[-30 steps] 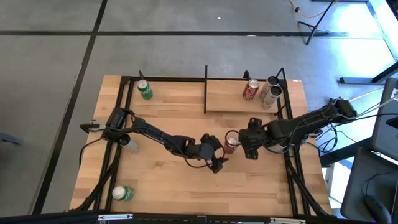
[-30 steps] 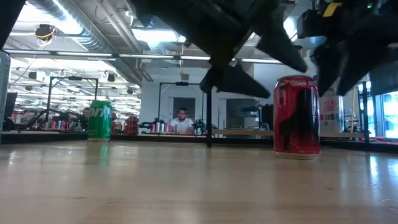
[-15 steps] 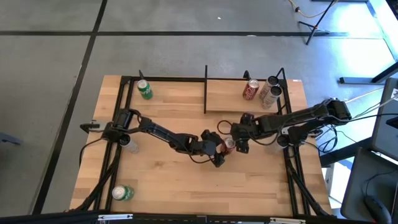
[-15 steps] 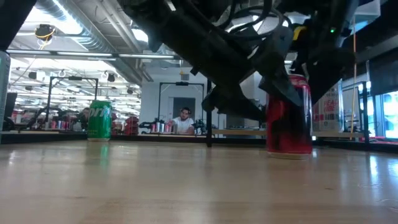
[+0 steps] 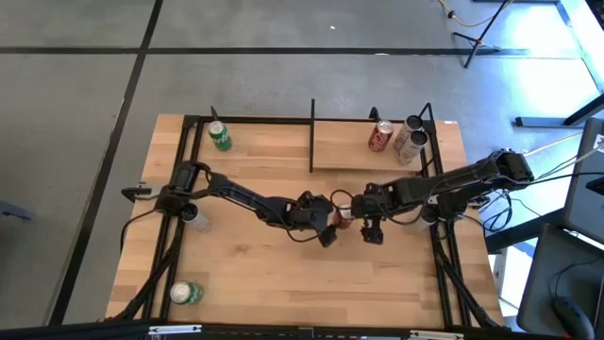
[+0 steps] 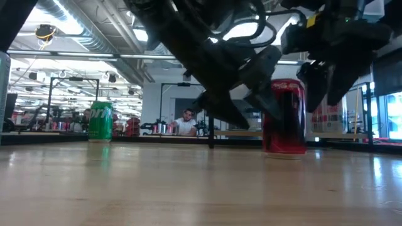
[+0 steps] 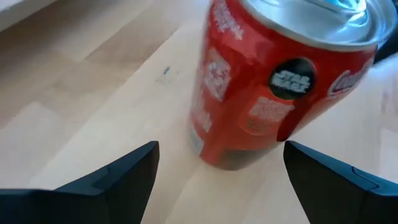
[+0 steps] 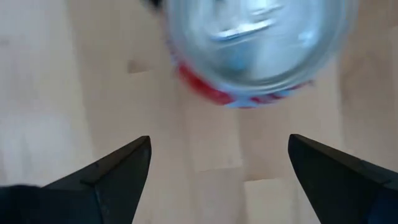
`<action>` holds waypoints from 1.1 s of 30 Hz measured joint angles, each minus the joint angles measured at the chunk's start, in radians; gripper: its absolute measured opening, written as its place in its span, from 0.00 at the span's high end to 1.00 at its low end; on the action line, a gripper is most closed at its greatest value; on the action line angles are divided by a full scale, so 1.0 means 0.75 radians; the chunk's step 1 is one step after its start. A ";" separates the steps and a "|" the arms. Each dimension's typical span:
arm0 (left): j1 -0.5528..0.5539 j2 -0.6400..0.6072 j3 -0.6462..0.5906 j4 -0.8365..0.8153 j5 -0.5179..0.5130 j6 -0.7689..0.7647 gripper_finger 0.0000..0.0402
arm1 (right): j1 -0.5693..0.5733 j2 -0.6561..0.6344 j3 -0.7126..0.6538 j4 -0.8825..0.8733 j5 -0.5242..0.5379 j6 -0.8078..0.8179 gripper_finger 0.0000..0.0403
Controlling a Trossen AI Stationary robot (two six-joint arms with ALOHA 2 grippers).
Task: Place canned beverage on shelf
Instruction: Put the top red soda can on the shelf aligned with the other red soda can
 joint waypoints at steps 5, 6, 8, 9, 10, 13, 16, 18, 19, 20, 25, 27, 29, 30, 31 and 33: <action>-0.003 -0.066 0.001 -0.166 -0.068 -0.069 0.17 | 0.038 0.000 0.027 -0.032 -0.045 -0.003 0.09; -0.006 -0.086 0.001 -0.203 -0.081 -0.077 0.17 | 0.038 0.000 0.041 -0.052 -0.040 -0.003 0.09; -0.014 -0.111 0.000 -0.222 -0.082 -0.067 0.17 | 0.037 -0.001 0.075 -0.102 0.035 0.002 0.09; -0.021 -0.125 0.001 -0.221 -0.061 -0.052 0.17 | 0.032 -0.001 0.091 -0.129 0.102 0.004 0.09; -0.028 -0.132 0.000 -0.218 -0.033 -0.035 0.17 | 0.022 -0.001 0.105 -0.154 0.179 0.001 0.09; -0.059 -0.129 0.001 -0.133 0.017 -0.025 0.17 | -0.028 -0.003 0.107 -0.162 0.343 -0.024 0.09; -0.083 -0.092 0.001 -0.019 0.010 0.024 0.17 | -0.107 0.006 0.071 -0.102 0.386 -0.058 0.09; -0.083 -0.067 0.001 0.045 -0.003 0.054 0.17 | -0.152 0.025 0.046 -0.019 0.365 -0.068 0.09; -0.079 -0.055 0.003 0.076 -0.020 0.068 0.17 | -0.171 0.030 0.037 0.017 0.341 -0.081 0.09; -0.074 -0.046 0.003 0.069 -0.045 0.080 0.17 | -0.182 0.042 0.034 0.035 0.321 -0.089 0.09; -0.027 -0.023 -0.001 -0.066 -0.114 0.055 0.17 | -0.172 0.052 0.033 0.066 0.268 -0.093 0.09; -0.017 -0.048 -0.001 -0.133 -0.140 0.038 0.17 | -0.151 0.045 0.033 0.064 0.211 -0.093 0.09; -0.010 -0.063 0.001 -0.168 -0.160 0.038 0.17 | -0.121 0.041 0.033 0.088 0.180 -0.093 0.09; -0.008 -0.073 0.001 -0.194 -0.168 0.039 0.17 | -0.107 0.041 0.033 0.107 0.166 -0.093 0.09; -0.008 -0.078 0.001 -0.209 -0.170 0.040 0.17 | -0.092 0.041 0.033 0.127 0.153 -0.093 0.09; -0.008 -0.098 0.001 -0.246 -0.164 0.044 0.17 | -0.067 0.041 0.033 0.168 0.125 -0.098 0.09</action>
